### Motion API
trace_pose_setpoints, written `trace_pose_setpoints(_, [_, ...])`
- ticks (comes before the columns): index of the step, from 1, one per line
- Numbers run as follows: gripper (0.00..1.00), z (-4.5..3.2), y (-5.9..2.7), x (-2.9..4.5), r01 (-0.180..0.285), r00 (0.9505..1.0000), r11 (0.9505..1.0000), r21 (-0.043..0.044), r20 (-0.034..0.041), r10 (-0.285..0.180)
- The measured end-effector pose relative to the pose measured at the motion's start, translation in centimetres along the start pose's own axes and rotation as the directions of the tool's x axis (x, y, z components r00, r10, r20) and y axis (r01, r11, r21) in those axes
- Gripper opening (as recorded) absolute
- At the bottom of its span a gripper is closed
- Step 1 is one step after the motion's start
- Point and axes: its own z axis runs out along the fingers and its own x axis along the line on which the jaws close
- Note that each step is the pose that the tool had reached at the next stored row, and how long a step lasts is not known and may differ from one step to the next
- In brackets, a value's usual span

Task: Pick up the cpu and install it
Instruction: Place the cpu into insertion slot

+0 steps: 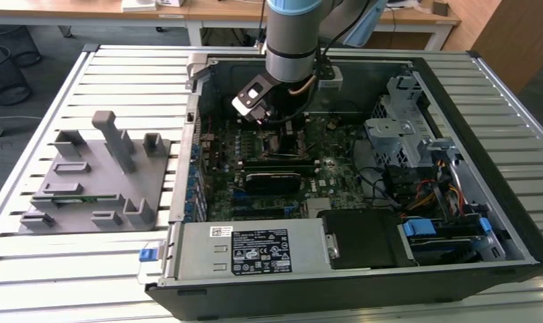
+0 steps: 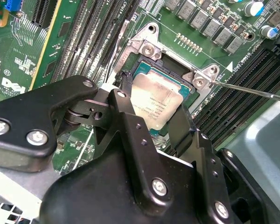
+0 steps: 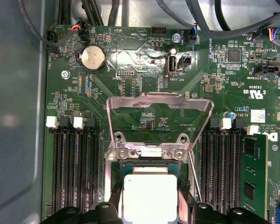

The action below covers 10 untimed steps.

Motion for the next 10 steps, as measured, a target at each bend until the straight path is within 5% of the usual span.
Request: trace_pose_setpoints(10, [0.61, 0.01, 0.0, 0.0, 0.0, 1.0, 1.0, -0.0001, -0.0002, 0.0])
